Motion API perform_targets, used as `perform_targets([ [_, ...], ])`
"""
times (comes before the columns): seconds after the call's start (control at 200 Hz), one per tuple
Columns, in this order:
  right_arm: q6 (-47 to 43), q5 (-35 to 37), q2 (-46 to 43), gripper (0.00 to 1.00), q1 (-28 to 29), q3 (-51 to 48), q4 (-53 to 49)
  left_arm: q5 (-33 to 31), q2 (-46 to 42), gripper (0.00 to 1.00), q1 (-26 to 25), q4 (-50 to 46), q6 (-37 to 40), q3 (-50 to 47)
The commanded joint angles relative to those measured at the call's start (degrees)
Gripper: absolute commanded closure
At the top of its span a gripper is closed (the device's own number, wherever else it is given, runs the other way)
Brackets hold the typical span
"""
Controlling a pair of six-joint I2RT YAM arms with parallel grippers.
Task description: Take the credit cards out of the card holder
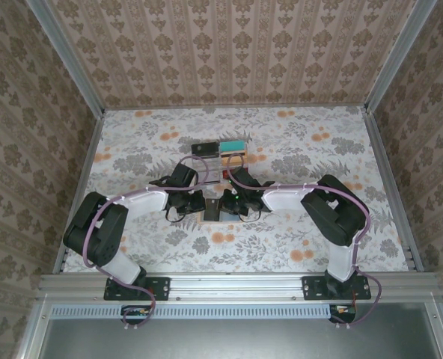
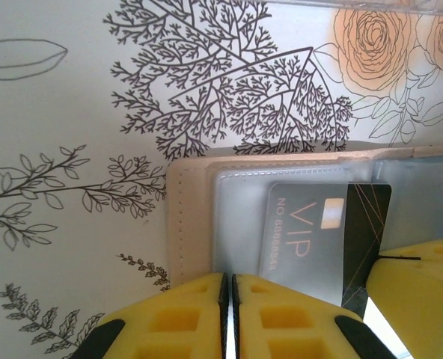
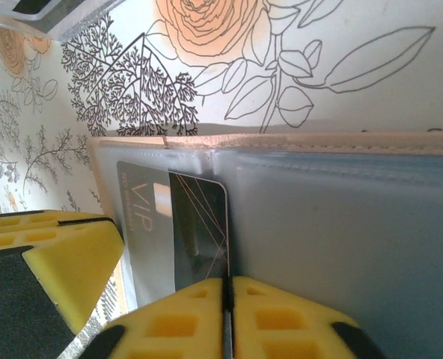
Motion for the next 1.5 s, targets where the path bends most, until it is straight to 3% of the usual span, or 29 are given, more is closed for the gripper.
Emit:
perform_targets([
  [0.0, 1.1, -1.6, 0.5, 0.78, -0.4, 0.1, 0.7, -0.7, 0.1, 0.88, 0.0, -2.1, 0.6, -0.8],
  [0.145, 2.0, -1.3, 1.5, 0.71, -0.4, 0.6, -0.3, -0.2, 1.2, 0.9, 0.0, -2.2, 0.6, -0.9],
  [0.435, 3.1, -3.0, 1.9, 0.73, -0.4, -0.8, 5.5, 0.0, 1.7, 0.91, 0.0, -2.3, 0.6, -1.1],
  [1.015, 2.3, 1.1, -4.2, 1.0, -1.9, -7.8, 11.2, -0.1, -0.2, 0.89, 0.7, -3.3, 1.6, -0.8],
  [1.305, 0.1, 1.7, -10.4, 1.0, -3.1, -13.5, 16.1, 1.9, -4.4, 0.76, 1.2, -2.2, 1.5, -0.2],
  [1.495, -0.1, 3.7, -14.6, 1.0, -3.6, -18.2, 24.6, 4.5, -7.1, 0.66, 2.8, -0.7, 0.6, 1.2],
])
